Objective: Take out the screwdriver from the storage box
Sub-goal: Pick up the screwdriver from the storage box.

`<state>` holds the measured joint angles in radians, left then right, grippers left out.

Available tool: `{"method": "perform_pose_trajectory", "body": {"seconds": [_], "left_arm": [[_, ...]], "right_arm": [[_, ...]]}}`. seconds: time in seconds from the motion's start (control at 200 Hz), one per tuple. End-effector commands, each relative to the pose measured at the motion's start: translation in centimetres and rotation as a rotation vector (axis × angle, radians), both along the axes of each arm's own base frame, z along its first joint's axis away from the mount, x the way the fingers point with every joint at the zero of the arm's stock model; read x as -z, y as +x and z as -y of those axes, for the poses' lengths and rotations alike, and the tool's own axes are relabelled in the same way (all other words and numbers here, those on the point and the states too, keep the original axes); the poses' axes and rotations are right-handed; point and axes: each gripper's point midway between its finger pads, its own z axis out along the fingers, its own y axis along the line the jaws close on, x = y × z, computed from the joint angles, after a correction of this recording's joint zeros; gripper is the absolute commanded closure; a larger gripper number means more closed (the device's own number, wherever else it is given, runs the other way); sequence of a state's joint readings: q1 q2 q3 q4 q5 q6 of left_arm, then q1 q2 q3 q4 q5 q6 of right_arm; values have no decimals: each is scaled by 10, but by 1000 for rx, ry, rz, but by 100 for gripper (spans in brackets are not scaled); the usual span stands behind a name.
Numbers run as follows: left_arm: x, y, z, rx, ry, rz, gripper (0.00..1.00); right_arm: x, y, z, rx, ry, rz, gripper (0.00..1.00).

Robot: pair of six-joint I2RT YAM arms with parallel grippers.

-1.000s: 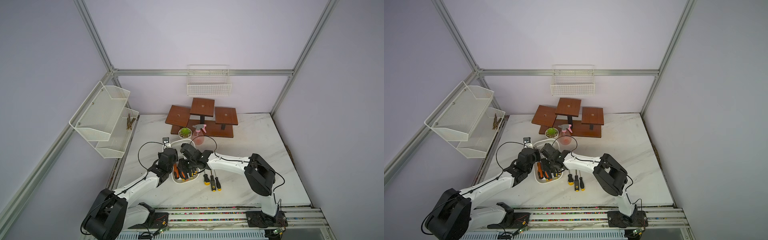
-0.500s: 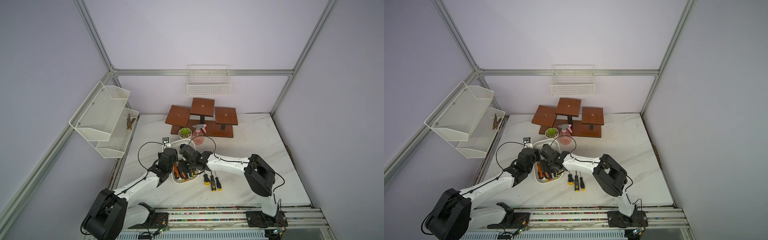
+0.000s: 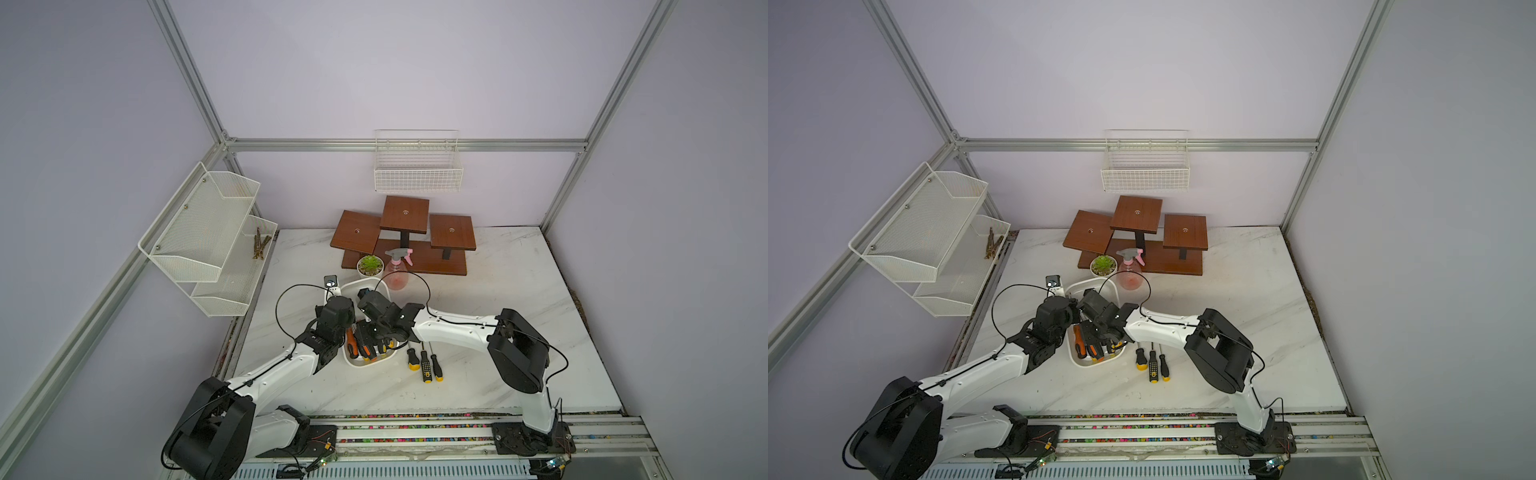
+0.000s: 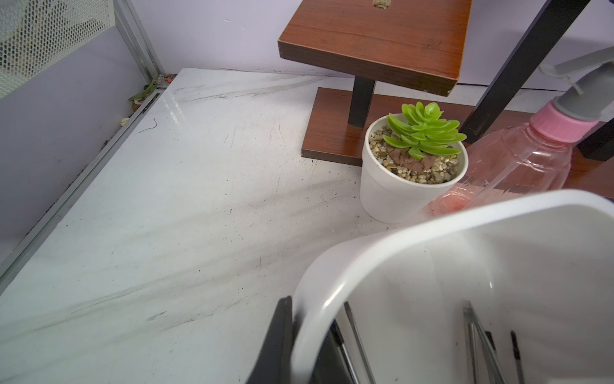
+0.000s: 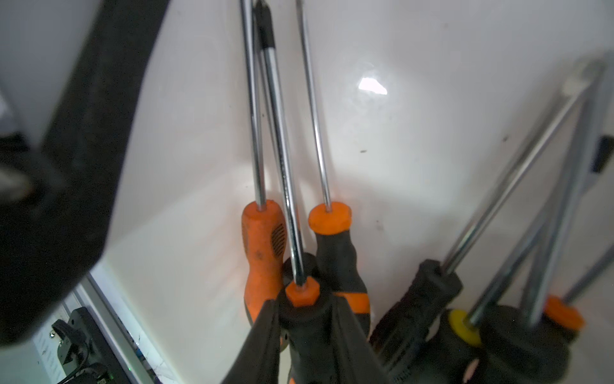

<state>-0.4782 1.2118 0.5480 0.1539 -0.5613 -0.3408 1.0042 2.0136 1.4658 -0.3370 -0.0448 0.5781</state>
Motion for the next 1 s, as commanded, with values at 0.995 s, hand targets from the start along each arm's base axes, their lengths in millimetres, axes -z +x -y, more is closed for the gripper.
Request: {"method": "perform_pose_trajectory", "body": {"seconds": [0.995], "left_arm": [[-28,10,8,10,-48,93,100]], "right_arm": [[-64,-7,26,56,182,64,100]]}}
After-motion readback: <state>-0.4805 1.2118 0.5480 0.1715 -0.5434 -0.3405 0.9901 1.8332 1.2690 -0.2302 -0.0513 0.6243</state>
